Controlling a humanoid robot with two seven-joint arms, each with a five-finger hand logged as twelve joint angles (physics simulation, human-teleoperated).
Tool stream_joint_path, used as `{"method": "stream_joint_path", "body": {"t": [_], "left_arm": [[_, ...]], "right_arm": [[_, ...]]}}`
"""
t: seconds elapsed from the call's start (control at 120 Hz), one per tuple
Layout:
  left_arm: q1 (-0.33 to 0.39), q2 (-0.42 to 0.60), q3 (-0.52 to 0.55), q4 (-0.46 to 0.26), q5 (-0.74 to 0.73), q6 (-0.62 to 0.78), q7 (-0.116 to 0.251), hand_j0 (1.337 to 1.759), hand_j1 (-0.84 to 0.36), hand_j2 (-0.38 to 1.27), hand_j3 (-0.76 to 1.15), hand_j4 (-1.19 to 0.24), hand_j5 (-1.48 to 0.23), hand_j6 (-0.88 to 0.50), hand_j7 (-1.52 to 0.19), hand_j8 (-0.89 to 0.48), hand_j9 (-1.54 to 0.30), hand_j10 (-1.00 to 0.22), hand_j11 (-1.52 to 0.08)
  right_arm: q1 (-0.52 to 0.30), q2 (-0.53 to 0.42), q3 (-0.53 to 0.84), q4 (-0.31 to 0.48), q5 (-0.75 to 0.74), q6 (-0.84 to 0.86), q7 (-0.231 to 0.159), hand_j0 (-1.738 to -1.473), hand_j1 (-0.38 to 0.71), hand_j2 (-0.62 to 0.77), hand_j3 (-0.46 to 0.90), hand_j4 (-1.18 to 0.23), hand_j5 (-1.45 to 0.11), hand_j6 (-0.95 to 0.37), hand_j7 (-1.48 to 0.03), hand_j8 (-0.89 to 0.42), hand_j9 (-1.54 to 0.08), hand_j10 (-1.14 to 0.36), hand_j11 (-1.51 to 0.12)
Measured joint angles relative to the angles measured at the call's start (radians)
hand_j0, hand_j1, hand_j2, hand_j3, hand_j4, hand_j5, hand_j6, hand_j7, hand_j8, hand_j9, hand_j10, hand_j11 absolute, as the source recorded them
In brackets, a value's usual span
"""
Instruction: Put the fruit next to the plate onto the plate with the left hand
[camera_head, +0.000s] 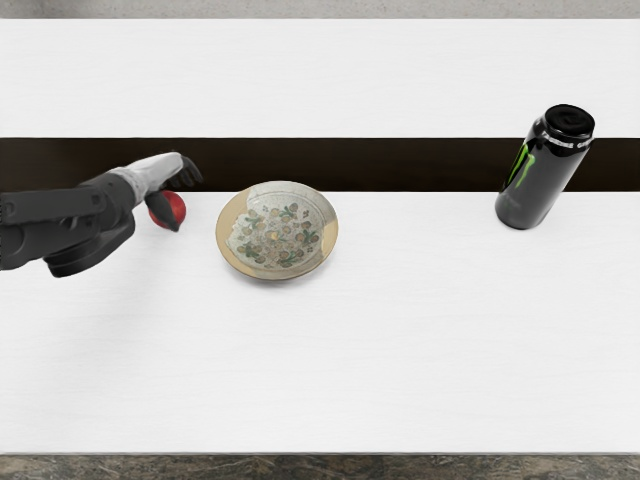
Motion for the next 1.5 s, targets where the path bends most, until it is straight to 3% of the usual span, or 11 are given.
{"method": "stream_joint_path", "body": {"t": [0.225,0.333,0.7,1.117,1.5], "left_arm": [[0.0,0.003,0.026,-0.008,0.0,-0.003,0.006,1.657,-0.23,0.1,0.0,-0.49,-0.65,-0.49,-0.65,-0.49,-0.65,-0.49,-0.65],[0.0,0.008,0.031,-0.015,0.003,-0.005,0.008,1.656,-0.28,0.14,0.0,-0.55,-0.69,-0.52,-0.69,-0.45,-0.71,-0.54,-0.72],[-0.03,0.055,0.037,-0.056,-0.021,-0.016,0.02,1.65,-0.34,0.24,0.0,-0.69,-0.93,-0.41,-0.93,-0.33,-0.95,-0.45,-0.94],[-0.208,0.036,0.057,-0.068,-0.118,-0.164,0.021,1.643,-0.36,0.26,0.0,-0.78,-1.17,-0.29,-1.15,-0.2,-1.13,-0.36,-1.14],[-0.295,-0.167,0.081,-0.062,-0.168,-0.238,0.021,1.642,-0.36,0.26,0.0,-0.79,-1.22,-0.28,-1.19,-0.19,-1.16,-0.35,-1.16]], "right_arm": [[0.0,0.0,0.0,0.0,0.0,0.0,0.0,-1.658,-0.31,-0.01,0.0,-0.03,-0.04,-0.03,-0.04,-0.03,-0.04,-0.03,-0.04],[0.0,0.0,0.0,0.0,0.0,0.0,0.0,-1.658,-0.31,-0.01,0.0,-0.03,-0.04,-0.03,-0.04,-0.03,-0.04,-0.03,-0.04],[0.0,0.0,0.0,0.0,0.0,0.0,0.0,-1.658,-0.31,-0.01,0.0,-0.03,-0.04,-0.03,-0.04,-0.03,-0.04,-0.03,-0.04],[0.0,0.0,0.0,0.0,0.0,0.0,0.0,-1.658,-0.31,-0.01,0.0,-0.03,-0.04,-0.03,-0.04,-0.03,-0.04,-0.03,-0.04],[0.0,0.0,0.0,0.0,0.0,0.0,0.0,-1.658,-0.31,-0.01,0.0,-0.03,-0.04,-0.03,-0.04,-0.03,-0.04,-0.03,-0.04]]}}
